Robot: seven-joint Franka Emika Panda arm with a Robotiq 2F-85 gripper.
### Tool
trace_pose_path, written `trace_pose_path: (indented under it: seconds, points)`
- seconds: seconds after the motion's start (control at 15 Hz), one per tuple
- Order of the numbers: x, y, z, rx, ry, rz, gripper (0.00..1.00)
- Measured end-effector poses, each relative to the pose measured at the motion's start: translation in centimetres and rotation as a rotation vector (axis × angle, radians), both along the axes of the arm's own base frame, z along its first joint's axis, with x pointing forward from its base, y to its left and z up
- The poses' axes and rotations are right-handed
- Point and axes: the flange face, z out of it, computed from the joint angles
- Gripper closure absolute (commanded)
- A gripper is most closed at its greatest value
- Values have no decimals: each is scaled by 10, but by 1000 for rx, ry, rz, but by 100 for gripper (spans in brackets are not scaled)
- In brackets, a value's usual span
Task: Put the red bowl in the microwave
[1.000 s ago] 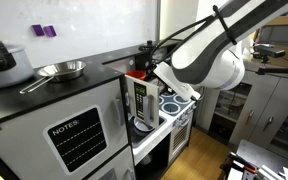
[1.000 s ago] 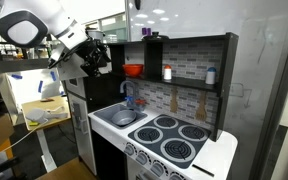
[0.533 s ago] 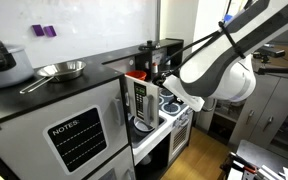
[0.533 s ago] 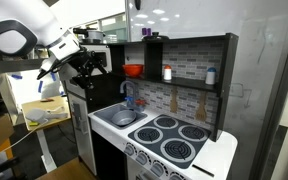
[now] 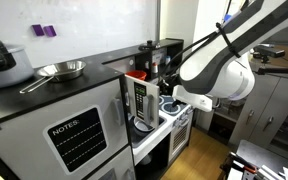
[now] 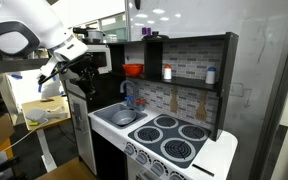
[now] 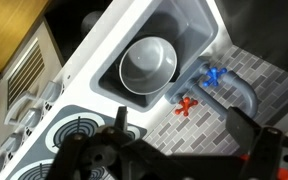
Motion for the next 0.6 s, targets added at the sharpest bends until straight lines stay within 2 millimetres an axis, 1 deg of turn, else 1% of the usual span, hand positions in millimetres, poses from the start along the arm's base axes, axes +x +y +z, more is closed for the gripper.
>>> trace_pose_path:
  seconds: [0.13,0.6]
  points:
    - [0,-10,-3,-40,21,64,0]
    - [-4,-56,-11,-154,117,298,0]
